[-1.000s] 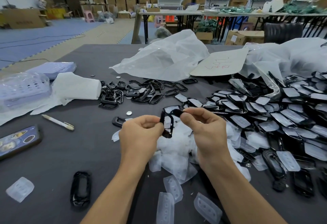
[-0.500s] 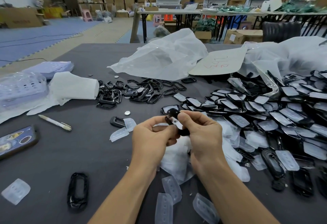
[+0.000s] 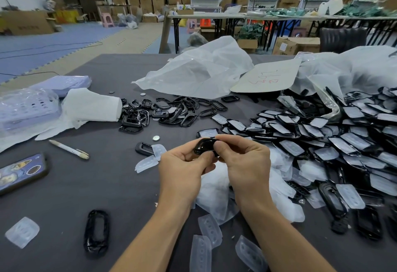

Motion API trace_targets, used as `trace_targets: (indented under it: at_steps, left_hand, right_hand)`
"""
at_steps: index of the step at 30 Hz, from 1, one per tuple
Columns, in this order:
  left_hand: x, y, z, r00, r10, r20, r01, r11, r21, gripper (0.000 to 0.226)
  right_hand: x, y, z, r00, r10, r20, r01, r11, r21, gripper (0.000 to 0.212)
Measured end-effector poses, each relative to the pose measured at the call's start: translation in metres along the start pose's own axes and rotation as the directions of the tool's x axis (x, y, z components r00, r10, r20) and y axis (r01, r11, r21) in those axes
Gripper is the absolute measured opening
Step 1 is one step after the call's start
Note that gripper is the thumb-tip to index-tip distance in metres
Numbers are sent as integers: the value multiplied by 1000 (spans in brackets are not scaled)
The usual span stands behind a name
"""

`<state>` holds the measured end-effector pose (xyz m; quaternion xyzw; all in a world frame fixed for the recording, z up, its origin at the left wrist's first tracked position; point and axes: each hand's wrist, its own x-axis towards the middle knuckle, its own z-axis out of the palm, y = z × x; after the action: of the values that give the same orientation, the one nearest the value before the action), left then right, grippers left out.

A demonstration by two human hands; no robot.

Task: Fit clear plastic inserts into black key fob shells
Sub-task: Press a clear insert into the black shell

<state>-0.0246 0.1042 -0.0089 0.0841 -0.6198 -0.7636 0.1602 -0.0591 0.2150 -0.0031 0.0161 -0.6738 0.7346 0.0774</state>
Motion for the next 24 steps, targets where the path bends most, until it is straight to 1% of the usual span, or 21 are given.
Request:
trace_targets:
  at_steps: [4, 7, 9, 11, 13, 14, 19, 21, 24]
  left_hand:
    - [-1, 1, 2, 1000, -15, 10, 15, 999, -45, 33]
    - [0, 1, 1, 999, -42, 1, 42, 997, -65, 30]
    - [0, 1, 1, 999, -52, -6, 52, 998, -46, 28]
    - [0, 2, 1, 999, -51, 0, 51, 999, -12, 23]
    - [0, 4, 1, 998, -60, -7, 60, 998, 2, 15]
    - [1, 5, 1, 997, -69, -21, 70, 997, 15, 15]
    - [4, 6, -1, 990, -125, -65, 129, 990, 61, 33]
    - [4, 6, -1, 991, -111, -77, 117, 990, 81, 37]
    - [5, 5, -1, 994, -37, -98, 52, 987, 153, 42]
  right_hand:
    - [1, -1, 1, 998, 53, 33, -57, 991, 117, 20]
    - [2, -3, 1, 985, 134, 106, -155, 964, 217, 23]
    - [5, -3, 0, 976, 171, 133, -199, 949, 244, 24]
    - [7, -4, -2, 971, 203, 129, -231, 936, 264, 25]
    - [7, -4, -4, 970, 211, 122, -236, 938, 253, 27]
    - [7, -4, -4, 971, 205, 122, -229, 945, 233, 28]
    - [6, -4, -3, 972, 184, 147, -211, 958, 194, 29]
    - [5, -4, -2, 972, 185, 146, -210, 960, 183, 28]
    - [5, -5, -1, 971, 190, 144, -212, 964, 158, 28]
